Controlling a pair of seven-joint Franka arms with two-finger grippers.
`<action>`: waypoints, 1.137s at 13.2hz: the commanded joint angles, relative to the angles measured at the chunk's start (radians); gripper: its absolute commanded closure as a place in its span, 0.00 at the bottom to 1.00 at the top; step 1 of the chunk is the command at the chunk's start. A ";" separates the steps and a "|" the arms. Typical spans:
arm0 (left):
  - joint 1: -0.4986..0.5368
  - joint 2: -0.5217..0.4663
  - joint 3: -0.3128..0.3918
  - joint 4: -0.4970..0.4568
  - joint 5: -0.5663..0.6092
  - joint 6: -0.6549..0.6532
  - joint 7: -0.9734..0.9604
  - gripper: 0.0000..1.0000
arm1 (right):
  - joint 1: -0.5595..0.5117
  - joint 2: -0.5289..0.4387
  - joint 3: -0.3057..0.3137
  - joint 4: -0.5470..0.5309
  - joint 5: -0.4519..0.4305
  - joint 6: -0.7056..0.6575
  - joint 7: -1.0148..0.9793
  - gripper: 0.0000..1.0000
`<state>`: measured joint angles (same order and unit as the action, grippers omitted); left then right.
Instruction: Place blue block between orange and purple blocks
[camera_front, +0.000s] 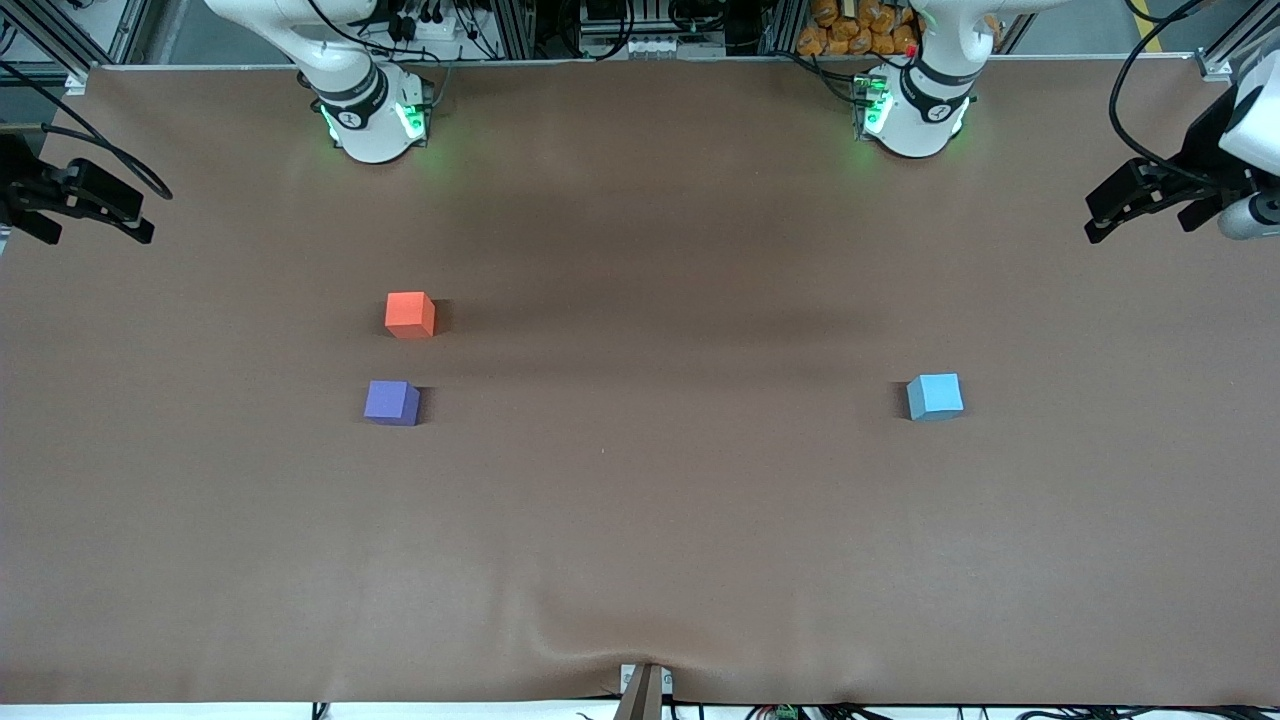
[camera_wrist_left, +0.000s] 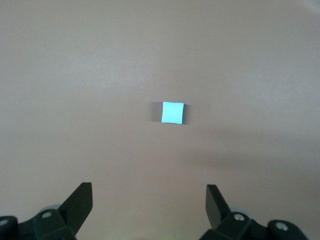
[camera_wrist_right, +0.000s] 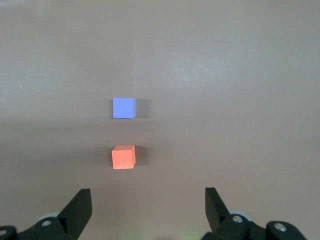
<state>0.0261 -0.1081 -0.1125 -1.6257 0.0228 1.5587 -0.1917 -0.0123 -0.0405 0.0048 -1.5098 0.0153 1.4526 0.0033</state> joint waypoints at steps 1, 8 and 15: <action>-0.009 -0.021 0.010 -0.003 -0.015 -0.023 0.020 0.00 | 0.008 0.008 -0.005 0.019 -0.017 -0.015 0.014 0.00; 0.003 -0.009 0.008 0.001 -0.004 -0.051 0.023 0.00 | 0.008 0.008 -0.005 0.019 -0.015 -0.015 0.014 0.00; 0.008 0.004 0.008 0.003 -0.014 -0.057 0.021 0.00 | 0.006 0.008 -0.005 0.020 -0.012 -0.020 0.014 0.00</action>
<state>0.0287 -0.1052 -0.1046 -1.6263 0.0227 1.5080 -0.1882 -0.0123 -0.0405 0.0034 -1.5098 0.0153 1.4473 0.0033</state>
